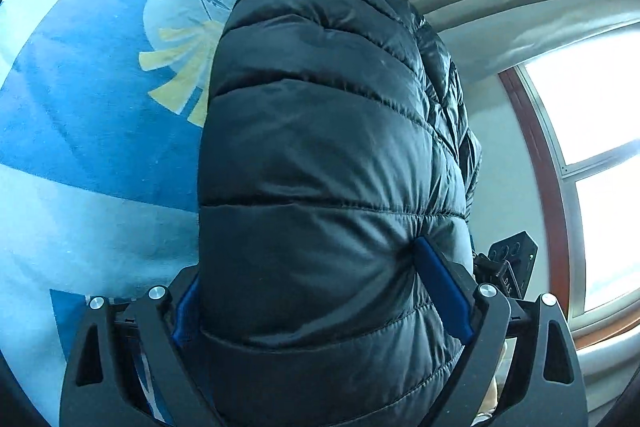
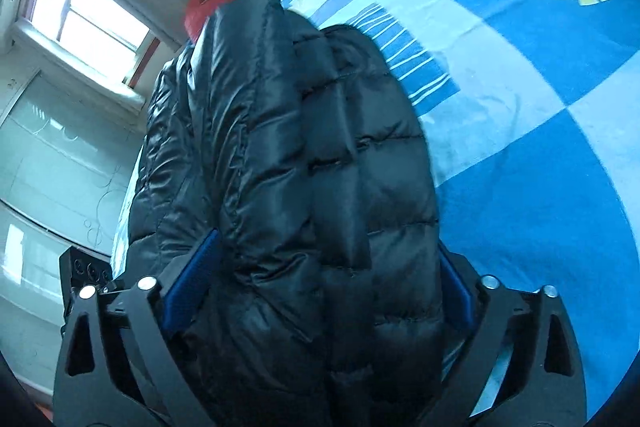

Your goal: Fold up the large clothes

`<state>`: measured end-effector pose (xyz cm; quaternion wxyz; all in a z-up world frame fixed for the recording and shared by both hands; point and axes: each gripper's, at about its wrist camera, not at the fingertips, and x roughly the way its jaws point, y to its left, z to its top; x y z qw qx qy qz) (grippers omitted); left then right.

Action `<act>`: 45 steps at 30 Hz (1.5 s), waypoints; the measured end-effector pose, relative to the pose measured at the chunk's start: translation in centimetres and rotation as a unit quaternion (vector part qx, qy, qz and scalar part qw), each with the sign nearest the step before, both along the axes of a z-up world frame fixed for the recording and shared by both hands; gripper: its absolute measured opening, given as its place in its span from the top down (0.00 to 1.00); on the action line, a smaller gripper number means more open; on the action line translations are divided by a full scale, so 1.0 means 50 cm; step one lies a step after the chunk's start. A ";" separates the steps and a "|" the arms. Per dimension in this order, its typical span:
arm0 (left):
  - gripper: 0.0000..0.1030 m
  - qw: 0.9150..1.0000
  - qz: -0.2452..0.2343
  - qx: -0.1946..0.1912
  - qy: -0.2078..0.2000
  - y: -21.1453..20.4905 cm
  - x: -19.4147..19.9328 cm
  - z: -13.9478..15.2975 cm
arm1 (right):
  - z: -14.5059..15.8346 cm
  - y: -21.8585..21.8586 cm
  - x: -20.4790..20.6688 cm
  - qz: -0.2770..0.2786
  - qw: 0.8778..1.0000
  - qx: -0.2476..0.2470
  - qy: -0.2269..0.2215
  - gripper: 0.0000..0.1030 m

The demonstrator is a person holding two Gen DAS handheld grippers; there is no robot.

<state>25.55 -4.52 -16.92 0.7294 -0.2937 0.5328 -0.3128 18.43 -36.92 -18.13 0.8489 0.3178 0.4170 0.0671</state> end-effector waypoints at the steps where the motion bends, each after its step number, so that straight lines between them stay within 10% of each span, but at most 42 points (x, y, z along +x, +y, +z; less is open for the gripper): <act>1: 0.13 1.000 0.001 0.000 0.001 0.006 0.003 0.006 | -0.001 0.002 0.002 0.002 1.000 0.004 0.001 0.18; 15: 0.26 0.998 -0.016 -0.015 -0.055 0.004 -0.029 0.084 | 0.025 0.042 -0.010 0.042 0.996 0.057 -0.053 0.56; 31: 0.27 0.994 0.052 0.006 -0.093 0.205 0.032 0.116 | 0.020 0.252 0.165 0.119 0.986 0.093 -0.070 0.59; 45: 0.19 0.995 0.067 0.042 -0.056 0.221 0.049 0.027 | -0.029 0.221 0.216 0.107 0.988 0.107 -0.037 0.47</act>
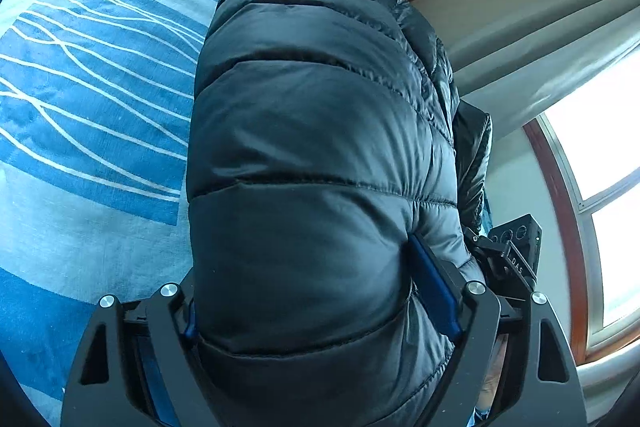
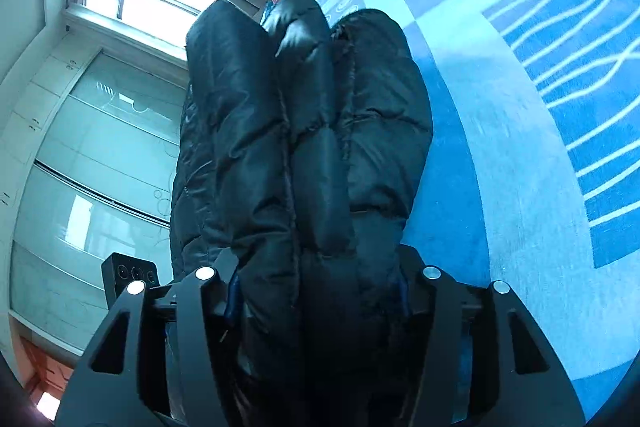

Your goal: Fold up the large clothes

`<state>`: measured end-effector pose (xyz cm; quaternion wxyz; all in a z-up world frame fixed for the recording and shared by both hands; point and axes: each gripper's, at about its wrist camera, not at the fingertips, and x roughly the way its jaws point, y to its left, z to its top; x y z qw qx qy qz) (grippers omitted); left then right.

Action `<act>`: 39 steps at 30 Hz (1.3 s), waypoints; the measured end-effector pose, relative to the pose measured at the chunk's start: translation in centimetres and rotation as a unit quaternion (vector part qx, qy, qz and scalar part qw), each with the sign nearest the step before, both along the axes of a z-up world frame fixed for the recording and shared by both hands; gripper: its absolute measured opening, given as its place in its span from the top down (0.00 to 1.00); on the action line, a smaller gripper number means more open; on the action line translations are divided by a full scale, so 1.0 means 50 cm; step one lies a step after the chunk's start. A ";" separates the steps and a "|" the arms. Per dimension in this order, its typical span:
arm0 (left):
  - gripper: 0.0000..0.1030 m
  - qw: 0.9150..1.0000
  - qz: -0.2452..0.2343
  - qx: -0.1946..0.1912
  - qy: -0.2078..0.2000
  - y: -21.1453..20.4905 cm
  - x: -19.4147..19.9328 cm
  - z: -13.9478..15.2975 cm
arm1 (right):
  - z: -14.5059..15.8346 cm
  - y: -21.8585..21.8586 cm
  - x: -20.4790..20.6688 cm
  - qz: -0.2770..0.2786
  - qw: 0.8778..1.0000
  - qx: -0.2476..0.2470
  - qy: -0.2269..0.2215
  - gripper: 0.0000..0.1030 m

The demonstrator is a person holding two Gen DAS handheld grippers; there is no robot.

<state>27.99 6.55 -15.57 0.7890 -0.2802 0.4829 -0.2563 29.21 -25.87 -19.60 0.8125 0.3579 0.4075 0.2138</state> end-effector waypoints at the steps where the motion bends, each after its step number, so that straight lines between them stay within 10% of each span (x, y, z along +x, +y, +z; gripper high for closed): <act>1: 0.19 1.000 0.000 0.001 -0.001 0.002 0.001 0.000 | -0.001 -0.003 0.003 -0.001 1.000 0.001 0.000 0.47; 30: 0.18 1.000 -0.013 0.016 0.010 0.006 0.011 0.012 | 0.021 -0.016 -0.027 -0.038 0.999 -0.012 0.019 0.31; 39: 0.18 0.995 0.020 0.094 -0.017 0.007 -0.029 0.061 | 0.063 -0.037 -0.097 -0.078 0.994 -0.072 0.019 0.23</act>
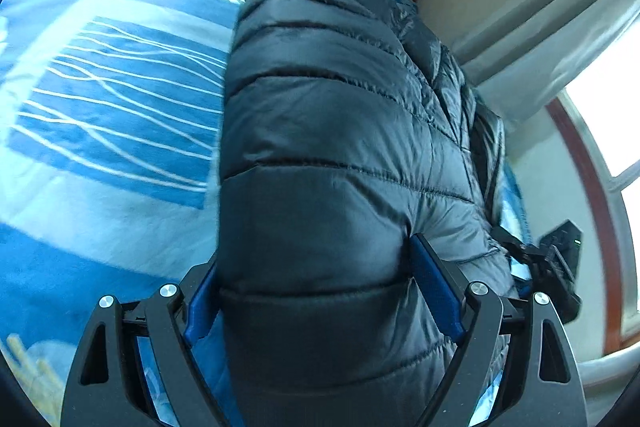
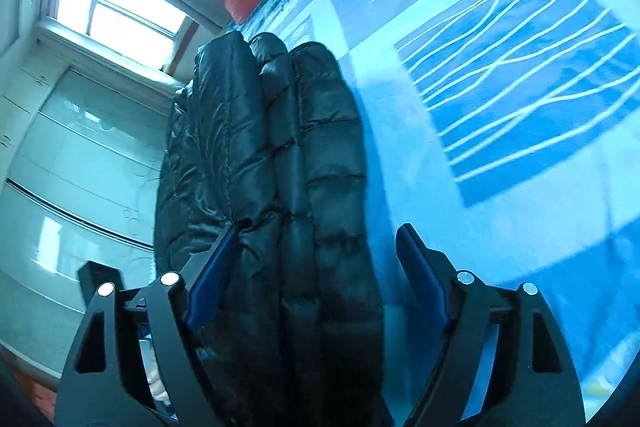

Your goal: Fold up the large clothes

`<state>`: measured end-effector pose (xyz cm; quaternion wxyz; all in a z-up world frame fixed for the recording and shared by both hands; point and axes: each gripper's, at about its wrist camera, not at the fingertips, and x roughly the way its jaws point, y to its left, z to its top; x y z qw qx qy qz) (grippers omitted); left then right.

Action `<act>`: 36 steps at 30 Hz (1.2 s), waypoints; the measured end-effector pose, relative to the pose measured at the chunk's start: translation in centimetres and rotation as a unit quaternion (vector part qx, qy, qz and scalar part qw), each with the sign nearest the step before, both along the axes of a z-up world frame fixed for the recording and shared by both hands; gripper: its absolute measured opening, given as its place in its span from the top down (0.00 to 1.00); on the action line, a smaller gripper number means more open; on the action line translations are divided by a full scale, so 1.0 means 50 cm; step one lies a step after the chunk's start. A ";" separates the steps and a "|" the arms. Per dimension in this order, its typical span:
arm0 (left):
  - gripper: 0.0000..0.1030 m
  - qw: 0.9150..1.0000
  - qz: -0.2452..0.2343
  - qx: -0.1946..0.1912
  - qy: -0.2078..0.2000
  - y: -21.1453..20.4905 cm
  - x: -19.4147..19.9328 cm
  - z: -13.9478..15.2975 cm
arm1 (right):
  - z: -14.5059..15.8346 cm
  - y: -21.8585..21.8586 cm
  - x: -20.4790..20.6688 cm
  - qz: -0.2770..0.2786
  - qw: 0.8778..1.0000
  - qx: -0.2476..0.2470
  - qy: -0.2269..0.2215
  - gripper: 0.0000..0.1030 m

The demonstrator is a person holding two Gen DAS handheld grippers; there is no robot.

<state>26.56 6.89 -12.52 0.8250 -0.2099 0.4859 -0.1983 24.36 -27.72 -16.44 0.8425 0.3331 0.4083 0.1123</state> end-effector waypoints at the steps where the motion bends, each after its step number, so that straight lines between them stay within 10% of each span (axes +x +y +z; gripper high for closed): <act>1: 0.18 1.000 0.013 0.017 -0.006 0.003 -0.009 0.012 | 0.007 -0.004 -0.010 -0.013 1.000 -0.008 0.000 0.23; 8: 0.18 0.982 0.081 0.151 -0.076 0.008 -0.060 0.085 | 0.089 0.021 -0.086 -0.081 0.986 -0.143 -0.019 0.23; 19: 0.17 0.948 0.142 0.250 -0.135 -0.022 -0.183 0.172 | 0.205 0.210 -0.206 -0.072 0.943 -0.314 -0.081 0.21; 36: 0.17 0.950 0.124 0.236 -0.161 -0.071 -0.297 0.216 | 0.231 0.315 -0.293 -0.056 0.920 -0.368 -0.123 0.12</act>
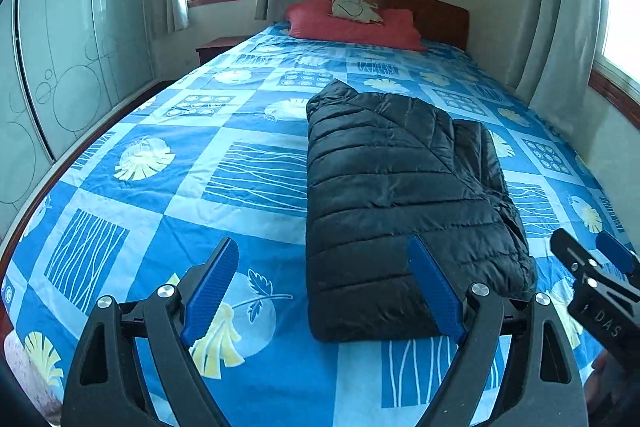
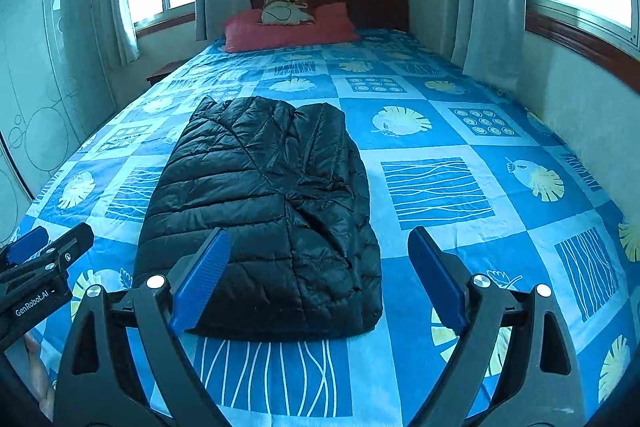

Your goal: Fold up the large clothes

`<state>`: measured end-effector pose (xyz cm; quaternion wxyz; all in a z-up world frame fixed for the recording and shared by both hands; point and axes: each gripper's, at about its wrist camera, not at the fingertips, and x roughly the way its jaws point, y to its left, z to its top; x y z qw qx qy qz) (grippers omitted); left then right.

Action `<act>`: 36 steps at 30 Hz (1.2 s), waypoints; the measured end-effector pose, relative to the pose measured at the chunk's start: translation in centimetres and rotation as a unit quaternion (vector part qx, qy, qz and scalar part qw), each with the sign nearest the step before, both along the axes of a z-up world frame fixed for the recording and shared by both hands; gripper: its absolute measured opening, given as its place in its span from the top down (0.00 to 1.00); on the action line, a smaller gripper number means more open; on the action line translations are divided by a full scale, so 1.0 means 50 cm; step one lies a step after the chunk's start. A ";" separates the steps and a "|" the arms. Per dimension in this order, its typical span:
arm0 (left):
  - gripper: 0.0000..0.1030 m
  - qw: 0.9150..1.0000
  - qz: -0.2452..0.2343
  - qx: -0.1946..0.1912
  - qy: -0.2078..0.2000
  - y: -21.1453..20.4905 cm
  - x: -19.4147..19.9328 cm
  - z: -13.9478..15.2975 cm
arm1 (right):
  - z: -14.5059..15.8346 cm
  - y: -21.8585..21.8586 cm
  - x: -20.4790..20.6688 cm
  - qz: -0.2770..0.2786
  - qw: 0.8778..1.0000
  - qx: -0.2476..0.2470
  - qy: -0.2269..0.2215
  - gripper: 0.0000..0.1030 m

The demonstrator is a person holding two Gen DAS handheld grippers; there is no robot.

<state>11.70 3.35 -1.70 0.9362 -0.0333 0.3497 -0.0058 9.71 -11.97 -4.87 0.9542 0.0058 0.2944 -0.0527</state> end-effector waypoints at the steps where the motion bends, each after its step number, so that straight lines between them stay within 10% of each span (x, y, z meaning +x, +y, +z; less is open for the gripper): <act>1: 0.17 1.000 0.001 0.001 -0.001 -0.002 -0.004 0.001 | 0.001 0.000 -0.003 -0.001 1.000 -0.001 -0.002 0.12; 36: 0.17 1.000 0.001 0.014 -0.018 -0.026 -0.033 0.022 | 0.006 0.025 -0.023 0.015 1.000 -0.005 -0.007 0.12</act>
